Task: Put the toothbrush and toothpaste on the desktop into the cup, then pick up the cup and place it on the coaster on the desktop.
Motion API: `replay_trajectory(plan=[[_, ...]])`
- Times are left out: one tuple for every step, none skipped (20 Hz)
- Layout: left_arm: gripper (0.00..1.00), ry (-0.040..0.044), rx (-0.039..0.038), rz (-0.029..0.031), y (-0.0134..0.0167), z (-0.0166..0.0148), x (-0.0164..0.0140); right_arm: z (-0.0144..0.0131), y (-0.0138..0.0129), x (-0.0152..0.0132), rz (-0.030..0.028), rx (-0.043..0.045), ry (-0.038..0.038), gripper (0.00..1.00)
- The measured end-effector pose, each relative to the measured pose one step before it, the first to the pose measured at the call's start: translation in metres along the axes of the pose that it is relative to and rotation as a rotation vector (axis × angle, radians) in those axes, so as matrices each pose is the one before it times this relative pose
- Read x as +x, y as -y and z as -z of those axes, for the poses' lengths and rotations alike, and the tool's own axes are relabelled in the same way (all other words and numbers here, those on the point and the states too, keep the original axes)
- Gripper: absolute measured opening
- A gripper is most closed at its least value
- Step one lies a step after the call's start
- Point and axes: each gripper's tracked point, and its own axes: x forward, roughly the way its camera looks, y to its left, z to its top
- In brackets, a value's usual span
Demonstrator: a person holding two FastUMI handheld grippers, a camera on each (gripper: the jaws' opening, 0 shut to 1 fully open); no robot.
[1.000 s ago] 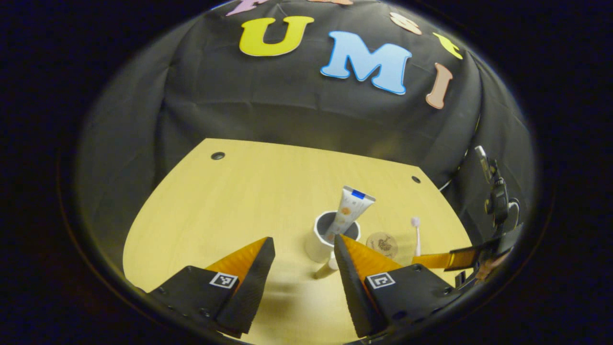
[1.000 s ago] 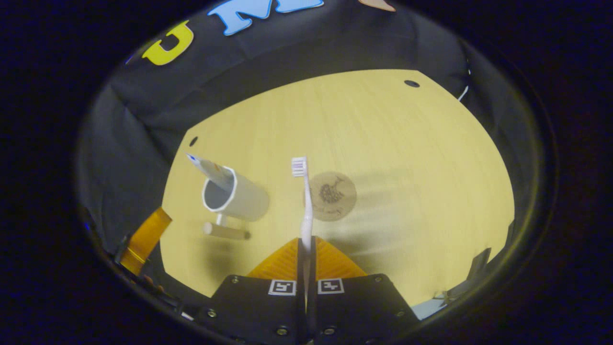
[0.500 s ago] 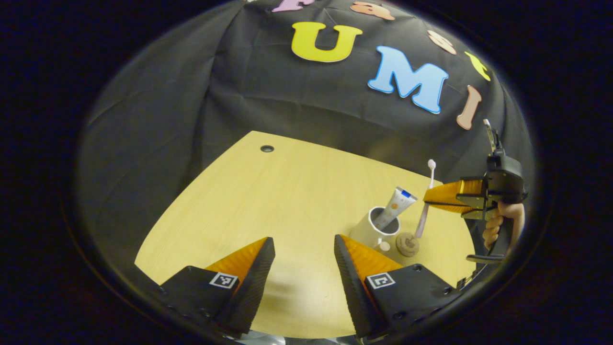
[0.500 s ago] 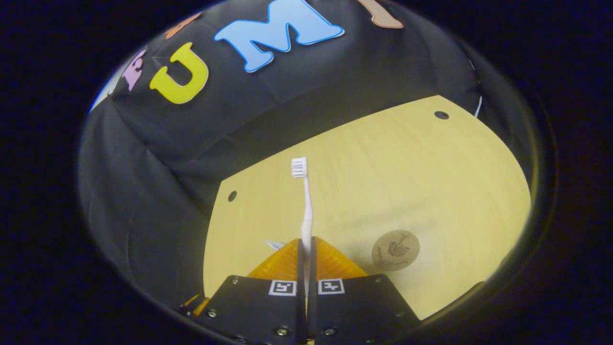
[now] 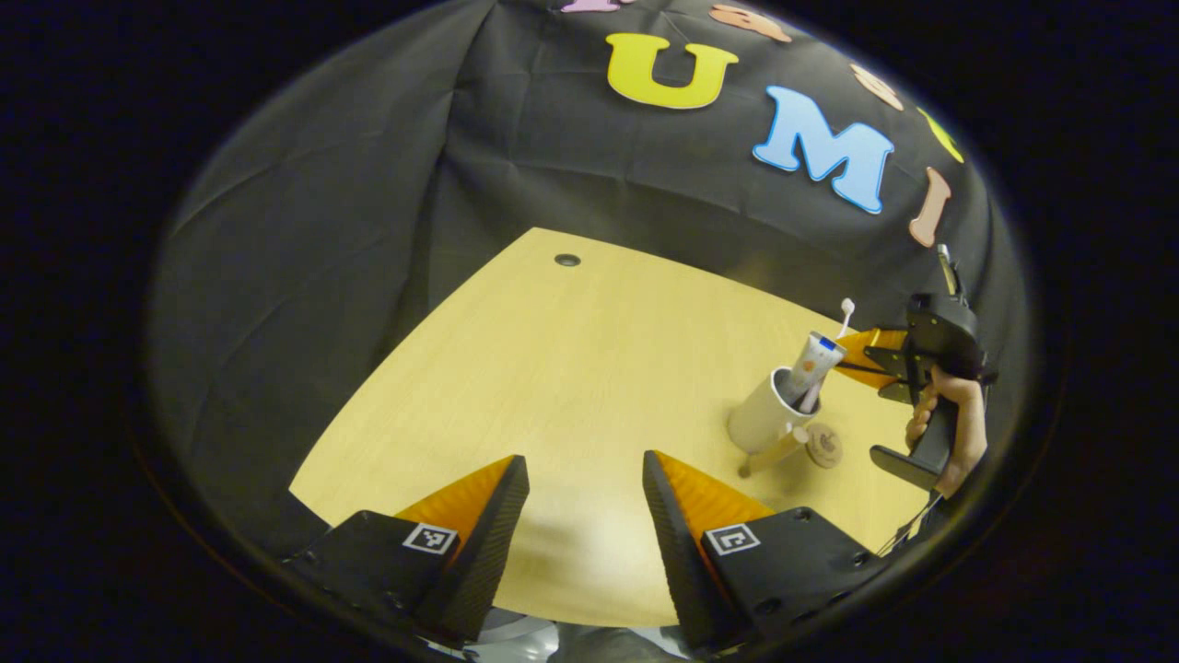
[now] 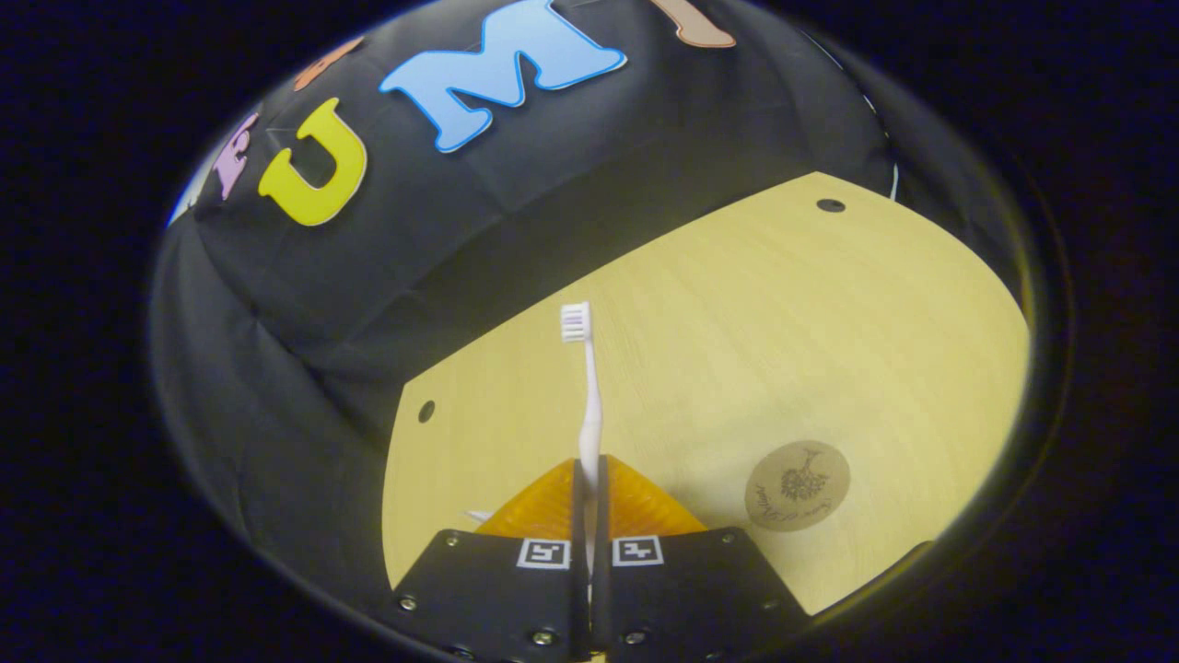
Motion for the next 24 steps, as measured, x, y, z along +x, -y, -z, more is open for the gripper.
replay_trajectory(plan=[[0.83, -0.00149, 0.00624, -0.00060, -0.00231, 0.00013, 0.00160, 0.00467, 0.00110, -0.00007, 0.00029, -0.00867, 0.00676, 0.02], [0.77, -0.00228, 0.00453, 0.00178, 0.00026, -0.00012, 0.00121, 0.00346, -0.00273, -0.00150, -0.01314, -0.00942, 0.01356, 0.03], [0.77, -0.00333, 0.00255, 0.00539, 0.00234, -0.00004, 0.00000, 0.00361, -0.00057, -0.00119, -0.00488, -0.01622, 0.01342, 0.03], [0.77, -0.00419, 0.00035, 0.00680, 0.00310, -0.00088, 0.00163, 0.00388, -0.00058, -0.00149, -0.00025, -0.01911, 0.01108, 0.03], [0.80, -0.00503, -0.00057, 0.01017, 0.00332, -0.00151, 0.00271, 0.00370, -0.00093, 0.00068, 0.00185, -0.02048, 0.01066, 0.03], [0.83, -0.00351, 0.00231, 0.01144, 0.00496, -0.00189, 0.00305, 0.00248, -0.00027, -0.00300, 0.00213, -0.01924, 0.01273, 0.04], [0.86, -0.00335, 0.00793, 0.01130, 0.00812, -0.00015, 0.00443, 0.00363, -0.00016, -0.00345, -0.00101, -0.02251, 0.00386, 0.04], [0.89, -0.00454, 0.01079, 0.01069, 0.00732, -0.00015, 0.00355, 0.00628, -0.00159, -0.00233, -0.00768, -0.02241, -0.00095, 0.07], [0.83, -0.00463, 0.01134, 0.01218, 0.00650, 0.00172, 0.00260, 0.00729, 0.00027, -0.00335, 0.00249, -0.02679, -0.01013, 0.08], [0.77, -0.00312, 0.00993, 0.01509, 0.00548, 0.00017, 0.00173, 0.00707, 0.00044, -0.00169, -0.00613, -0.02038, -0.01311, 0.08], [0.83, -0.00740, 0.01587, 0.02711, 0.00899, 0.00173, 0.00412, 0.00909, -0.00170, -0.00666, -0.01223, -0.01886, -0.02224, 0.11], [0.83, -0.00407, 0.01122, 0.01798, 0.00836, -0.00134, 0.00355, 0.00382, -0.00006, -0.00607, -0.00319, -0.00960, -0.00268, 0.15], [0.83, -0.00286, 0.01263, 0.01770, 0.00861, -0.00071, 0.00341, -0.00037, -0.00081, -0.00487, -0.00570, -0.00826, 0.00101, 0.19], [0.83, -0.00300, 0.01337, 0.01959, 0.00897, -0.00222, 0.00421, 0.00039, 0.00229, -0.00527, 0.00059, -0.00543, -0.00266, 0.29], [0.83, -0.00281, 0.01515, 0.02098, 0.00938, -0.00281, 0.00416, -0.00142, 0.00221, -0.00656, -0.00793, 0.00111, -0.00165, 0.29], [0.83, -0.00982, 0.02335, 0.03131, 0.01304, -0.00329, 0.00637, -0.00155, 0.00040, -0.00940, -0.00978, 0.00918, -0.00470, 0.30], [0.86, -0.00708, 0.01783, 0.02358, 0.00976, -0.00284, 0.00370, -0.00175, 0.00204, -0.00949, -0.00968, 0.00613, 0.00614, 0.27], [0.83, -0.00610, 0.01866, 0.02517, 0.01076, -0.00459, 0.00512, -0.00347, 0.00404, -0.00840, 0.00083, 0.00344, 0.00782, 0.30], [0.80, -0.00970, 0.01817, 0.02349, 0.01034, -0.00346, 0.00404, -0.00194, 0.00667, -0.00858, 0.00641, 0.00068, 0.00881, 0.30], [0.77, -0.01004, 0.01899, 0.02109, 0.00822, -0.00424, 0.00419, -0.00176, 0.00908, -0.00843, 0.01187, 0.00140, 0.00523, 0.30], [0.77, -0.00567, 0.02061, 0.01939, 0.00901, -0.00482, 0.00395, -0.00043, 0.01002, -0.00651, 0.01473, 0.00426, 0.00364, 0.30], [0.83, -0.00588, 0.02117, 0.01712, 0.01008, -0.00455, 0.00364, 0.00008, 0.01214, -0.00578, 0.01856, 0.00734, 0.00168, 0.30], [0.83, -0.00989, 0.01918, 0.01542, 0.00811, -0.00329, 0.00378, 0.00206, 0.01305, -0.00538, 0.02163, 0.00969, 0.00230, 0.30], [0.77, -0.01059, 0.01577, 0.01762, 0.00969, -0.00052, 0.00566, 0.00008, 0.01420, -0.00439, 0.02455, 0.01366, 0.00304, 0.30]])
